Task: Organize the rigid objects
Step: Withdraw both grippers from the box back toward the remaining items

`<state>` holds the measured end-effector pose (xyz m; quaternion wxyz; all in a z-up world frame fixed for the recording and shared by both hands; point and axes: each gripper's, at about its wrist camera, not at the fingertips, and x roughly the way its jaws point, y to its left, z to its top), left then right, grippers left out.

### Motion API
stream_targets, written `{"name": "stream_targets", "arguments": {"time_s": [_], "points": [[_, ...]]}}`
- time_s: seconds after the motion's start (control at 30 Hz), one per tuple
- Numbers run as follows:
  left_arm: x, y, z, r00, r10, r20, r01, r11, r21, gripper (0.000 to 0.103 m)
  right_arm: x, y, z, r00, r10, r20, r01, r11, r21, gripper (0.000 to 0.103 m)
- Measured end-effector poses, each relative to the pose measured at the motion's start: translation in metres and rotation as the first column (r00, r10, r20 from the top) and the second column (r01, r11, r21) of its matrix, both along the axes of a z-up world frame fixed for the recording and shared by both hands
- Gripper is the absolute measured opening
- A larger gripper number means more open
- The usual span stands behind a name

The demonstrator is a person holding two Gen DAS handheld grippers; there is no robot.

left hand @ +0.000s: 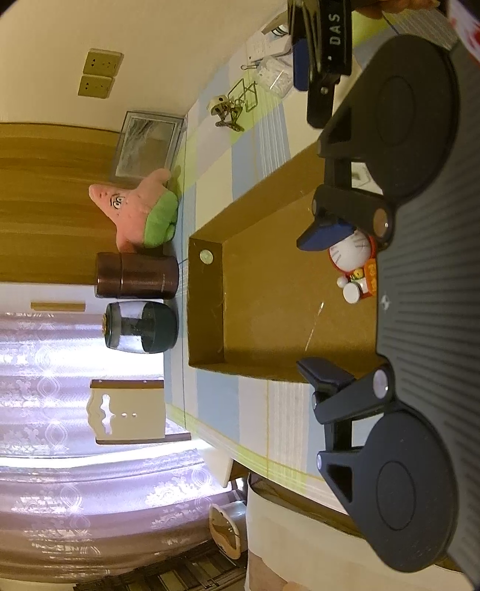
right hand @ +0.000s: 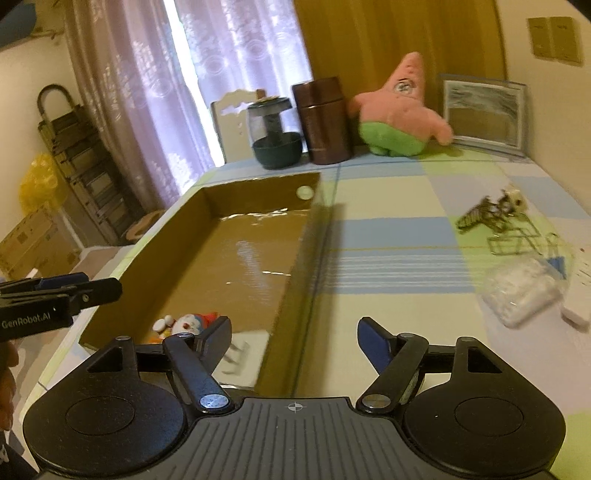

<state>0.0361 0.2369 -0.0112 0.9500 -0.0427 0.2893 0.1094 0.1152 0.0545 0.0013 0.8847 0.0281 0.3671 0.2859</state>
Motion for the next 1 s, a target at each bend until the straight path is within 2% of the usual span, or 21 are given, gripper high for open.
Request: {"name": "stream_targets", "arguments": {"time_s": [0.17, 0.4, 0.77, 1.0], "points": [[0.002, -0.013, 0.007, 1.0, -0.024, 0.007, 0.024, 1.0, 0.011, 0.059, -0.007, -0.027, 0.005, 0.999, -0.052, 0.003, 0.052, 0.999, 0.003, 0.073], [0.01, -0.047, 0.018, 0.996, -0.083, 0.031, 0.083, 0.996, -0.012, 0.059, -0.016, -0.077, 0.015, 0.987, -0.157, 0.038, 0.157, 0.988, -0.009, 0.074], [0.035, -0.117, 0.022, 0.977, -0.212, 0.037, 0.213, 0.976, -0.042, 0.066, -0.022, -0.162, 0.029, 0.936, -0.342, 0.081, 0.346, 0.937, -0.044, 0.081], [0.056, -0.155, 0.018, 0.958, -0.284, 0.025, 0.285, 0.958, -0.043, 0.072, -0.02, -0.199, 0.027, 0.904, -0.418, 0.083, 0.424, 0.904, -0.062, 0.084]]}}
